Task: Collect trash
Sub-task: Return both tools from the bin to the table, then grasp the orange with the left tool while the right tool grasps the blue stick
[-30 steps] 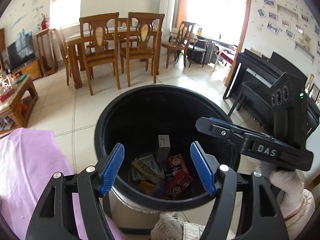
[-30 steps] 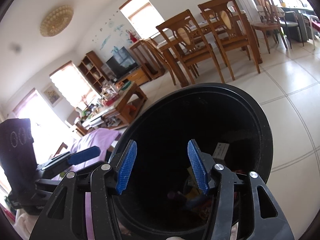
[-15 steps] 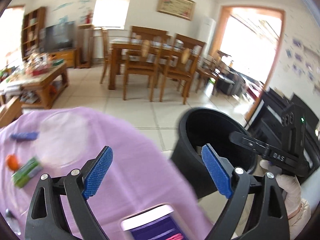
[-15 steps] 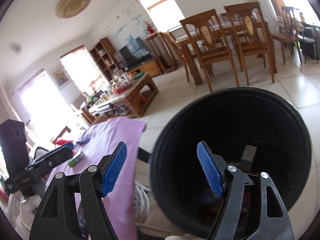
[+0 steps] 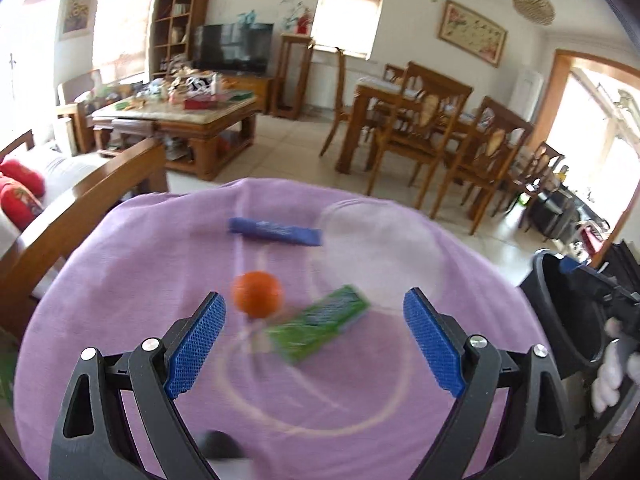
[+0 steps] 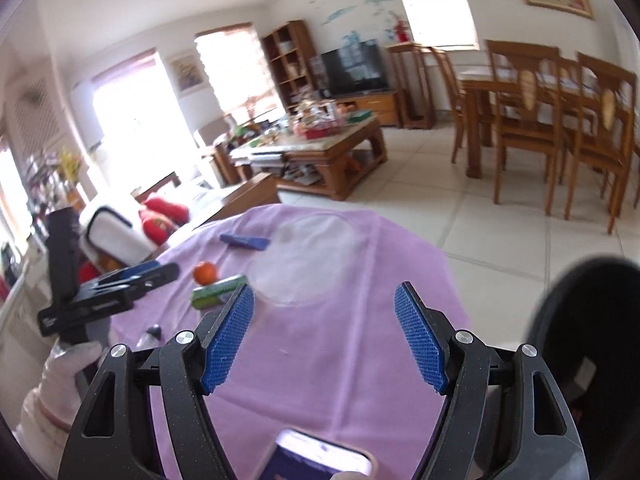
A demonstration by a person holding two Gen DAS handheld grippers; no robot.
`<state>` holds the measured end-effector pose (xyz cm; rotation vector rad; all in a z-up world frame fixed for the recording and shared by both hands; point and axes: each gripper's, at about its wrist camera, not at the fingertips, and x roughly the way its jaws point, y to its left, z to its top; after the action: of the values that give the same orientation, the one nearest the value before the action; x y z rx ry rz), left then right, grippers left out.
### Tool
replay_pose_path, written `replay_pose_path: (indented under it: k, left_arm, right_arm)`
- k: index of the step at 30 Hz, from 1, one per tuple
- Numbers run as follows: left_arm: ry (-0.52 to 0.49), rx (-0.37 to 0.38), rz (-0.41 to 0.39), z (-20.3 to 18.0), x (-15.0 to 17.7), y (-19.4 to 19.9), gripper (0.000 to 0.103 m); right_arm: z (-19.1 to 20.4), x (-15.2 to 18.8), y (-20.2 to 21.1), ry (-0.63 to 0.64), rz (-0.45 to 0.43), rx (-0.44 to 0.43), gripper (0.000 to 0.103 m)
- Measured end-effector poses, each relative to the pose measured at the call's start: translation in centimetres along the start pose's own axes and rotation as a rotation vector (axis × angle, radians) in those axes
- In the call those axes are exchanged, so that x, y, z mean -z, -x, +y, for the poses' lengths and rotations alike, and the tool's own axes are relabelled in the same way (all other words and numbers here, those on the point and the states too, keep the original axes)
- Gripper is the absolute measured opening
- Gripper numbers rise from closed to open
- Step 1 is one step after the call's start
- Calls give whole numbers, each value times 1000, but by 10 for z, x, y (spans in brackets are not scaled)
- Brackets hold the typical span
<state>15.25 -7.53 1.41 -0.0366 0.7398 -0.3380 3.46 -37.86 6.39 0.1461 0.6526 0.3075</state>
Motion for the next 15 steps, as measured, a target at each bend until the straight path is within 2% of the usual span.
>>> replay_pose_path:
  k: [5,7,10,13,15]
  left_arm:
    - [-14,-42,69,28,2,-23,89]
    - [-22,-40,90,35,3,-32,85]
    - [-23,-24,120,43,4,-39,73]
    - [-29,-11,136,43,7,-46,56]
    - [-30,0,150,43,10,-48,40]
  right_arm:
    - [61,-33,-60,181,81,-28,73]
    - [79,-44,-87,246,117,-34,73]
    - [97,-58,-127,324,159,-49,73]
    - [105,-67,-166,393,201,-45,73]
    - [108,-70,-187,411,227,-58,73]
